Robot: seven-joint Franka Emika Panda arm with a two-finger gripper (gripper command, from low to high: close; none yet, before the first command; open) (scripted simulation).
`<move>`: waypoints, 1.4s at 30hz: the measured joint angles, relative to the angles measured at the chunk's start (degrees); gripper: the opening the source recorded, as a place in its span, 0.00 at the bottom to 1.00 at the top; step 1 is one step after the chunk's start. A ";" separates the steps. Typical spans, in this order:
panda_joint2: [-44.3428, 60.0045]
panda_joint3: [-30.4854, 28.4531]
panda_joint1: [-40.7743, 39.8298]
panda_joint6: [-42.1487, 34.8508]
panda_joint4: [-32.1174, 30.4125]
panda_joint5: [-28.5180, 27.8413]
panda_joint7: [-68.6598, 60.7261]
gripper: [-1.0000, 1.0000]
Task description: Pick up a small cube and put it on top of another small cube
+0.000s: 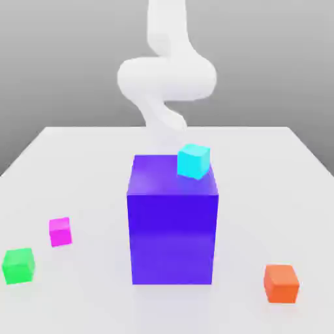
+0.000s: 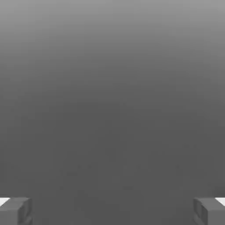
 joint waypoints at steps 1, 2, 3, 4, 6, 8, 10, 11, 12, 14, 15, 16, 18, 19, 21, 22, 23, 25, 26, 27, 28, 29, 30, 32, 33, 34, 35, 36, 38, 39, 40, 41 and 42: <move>1.92 -0.25 -1.64 1.38 -1.38 -0.58 1.44 0.50; 3.74 -0.56 -3.17 2.69 -2.70 -1.14 2.82 0.50; 5.52 -0.89 -4.68 3.97 -3.99 -1.65 4.14 0.50; 7.28 -1.24 -6.17 5.23 -5.26 -2.14 5.43 0.50; 10.76 -2.09 -9.07 7.72 -7.78 -3.07 7.96 0.50; 14.21 -3.12 -11.86 10.21 -10.29 -3.95 10.44 0.50; 17.66 -4.48 -14.40 12.68 -12.80 -4.81 12.91 0.50; 19.38 -5.09 -15.75 13.93 -14.05 -5.13 14.05 0.50; 21.10 -5.75 -17.07 15.18 -15.31 -5.40 15.16 0.50; 24.55 -7.21 -19.56 17.69 -17.82 -5.79 17.27 0.50; 26.27 -7.99 -20.74 18.96 -19.08 -5.88 18.26 0.50; 27.99 -8.82 -21.86 20.22 -20.34 -5.89 19.17 0.50; 31.44 -10.58 -23.91 22.77 -22.87 -5.52 20.74 0.50; 33.17 -11.48 -24.83 24.05 -24.14 -5.07 21.34 0.50; 36.65 -13.30 -26.41 26.64 -26.69 -3.38 21.97 0.50; 38.41 -14.13 -27.79 27.93 -27.97 -1.95 21.88 0.50; 40.23 -14.45 -28.28 29.26 -29.01 -0.04 21.34 0.50; 44.24 -12.94 -29.98 32.33 -29.30 4.41 18.85 0.50; 46.32 -11.42 -30.82 33.93 -29.05 6.73 17.32 0.50; 48.39 -9.60 -32.05 35.55 -28.71 8.84 15.85 0.50; 50.46 -7.81 -33.32 37.13 -28.32 10.77 14.48 0.50; 52.52 -5.71 -35.11 38.82 -27.92 11.97 13.55 0.50; 54.58 -3.89 -36.70 40.46 -27.52 12.96 12.76 0.50; 56.51 -2.26 -38.40 42.07 -27.17 12.78 12.79 0.00; 56.51 -2.26 -38.40 42.08 -27.17 12.76 12.81 0.00; 56.51 -2.26 -38.41 42.09 -27.17 12.73 12.84 0.00; 56.51 -2.26 -38.41 42.10 -27.17 12.69 12.88 0.00; 56.51 -2.25 -38.41 42.12 -27.17 12.64 12.93 0.00; 56.94 -1.61 -39.06 42.51 -27.10 12.69 12.88 0.00; 55.62 -2.20 -38.67 41.45 -27.37 11.85 13.56 0.00; 53.94 -3.34 -37.75 40.10 -27.71 10.88 14.34 0.00; 52.05 -4.38 -37.07 38.64 -28.11 9.41 15.47 0.00; 50.06 -5.29 -36.59 37.05 -28.51 7.74 16.70 0.00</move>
